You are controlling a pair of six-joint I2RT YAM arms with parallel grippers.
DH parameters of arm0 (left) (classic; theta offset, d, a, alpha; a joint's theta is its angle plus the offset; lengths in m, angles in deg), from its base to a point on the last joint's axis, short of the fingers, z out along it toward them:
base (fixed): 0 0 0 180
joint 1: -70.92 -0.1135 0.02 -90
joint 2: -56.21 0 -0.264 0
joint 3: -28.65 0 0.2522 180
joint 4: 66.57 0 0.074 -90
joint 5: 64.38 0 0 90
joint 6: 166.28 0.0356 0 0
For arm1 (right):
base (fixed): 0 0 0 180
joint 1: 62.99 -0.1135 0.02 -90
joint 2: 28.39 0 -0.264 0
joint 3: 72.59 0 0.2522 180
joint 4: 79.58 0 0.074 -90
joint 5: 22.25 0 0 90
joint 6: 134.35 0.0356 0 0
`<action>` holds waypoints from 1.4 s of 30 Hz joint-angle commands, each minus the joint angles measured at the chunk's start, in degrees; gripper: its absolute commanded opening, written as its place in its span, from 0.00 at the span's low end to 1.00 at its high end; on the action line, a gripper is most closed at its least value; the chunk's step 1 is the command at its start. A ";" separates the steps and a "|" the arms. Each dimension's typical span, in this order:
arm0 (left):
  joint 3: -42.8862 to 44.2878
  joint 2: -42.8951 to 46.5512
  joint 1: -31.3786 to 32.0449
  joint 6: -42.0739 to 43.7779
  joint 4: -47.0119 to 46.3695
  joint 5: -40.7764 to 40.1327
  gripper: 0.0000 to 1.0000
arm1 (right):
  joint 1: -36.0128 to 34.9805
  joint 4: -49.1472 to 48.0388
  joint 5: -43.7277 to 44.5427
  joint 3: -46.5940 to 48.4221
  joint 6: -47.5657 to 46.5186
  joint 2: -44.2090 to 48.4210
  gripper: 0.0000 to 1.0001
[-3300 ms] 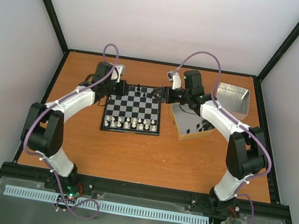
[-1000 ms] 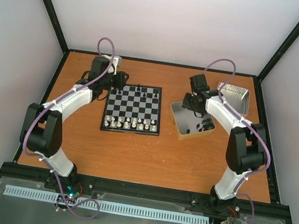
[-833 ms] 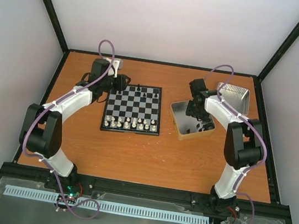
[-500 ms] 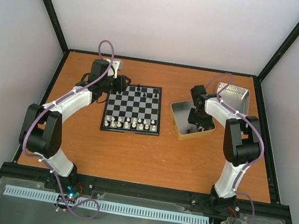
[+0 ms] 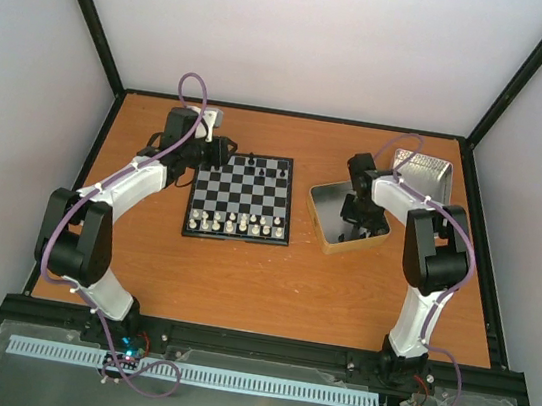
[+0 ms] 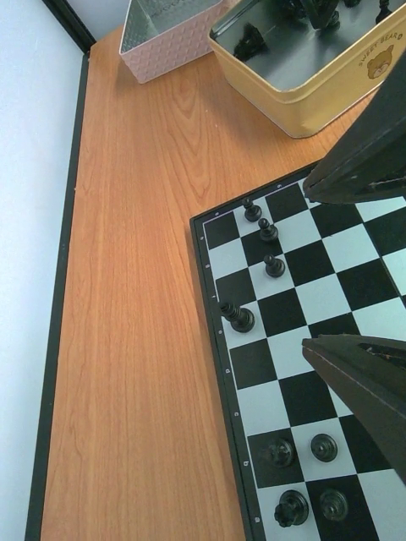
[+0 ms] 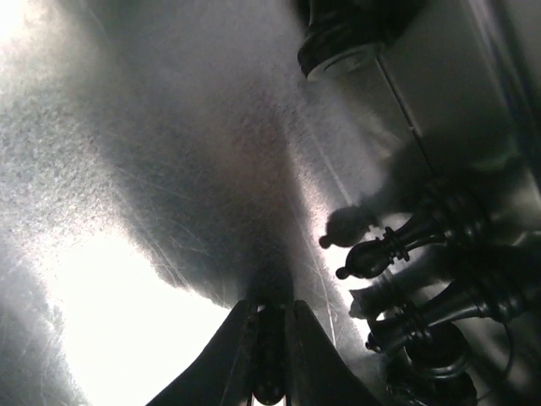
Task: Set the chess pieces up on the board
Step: Pick up the chess piece from the storage box, then place the chess piece on the chessboard.
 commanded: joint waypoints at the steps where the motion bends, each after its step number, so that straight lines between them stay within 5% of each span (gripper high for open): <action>1: 0.67 0.88 0.04 -0.52 0.47 -1.17 0.44 | 0.32 -0.55 0.86 2.19 -1.06 1.05 0.06; 11: -2.24 2.39 -3.12 -5.18 2.11 -2.12 0.46 | -5.20 4.53 -3.44 17.36 -2.90 -0.68 0.07; 24: -10.15 3.74 -12.98 -13.41 6.45 -0.80 0.47 | -20.60 2.68 -7.29 45.09 -13.54 -18.27 0.08; 32: -10.85 1.31 -13.58 -14.26 11.50 -1.04 0.47 | -23.81 3.54 -9.44 59.44 -16.20 -28.45 0.09; 42: -10.43 -0.83 -13.51 -13.19 12.98 2.14 0.47 | -24.03 3.67 -8.97 66.08 -17.76 -35.81 0.10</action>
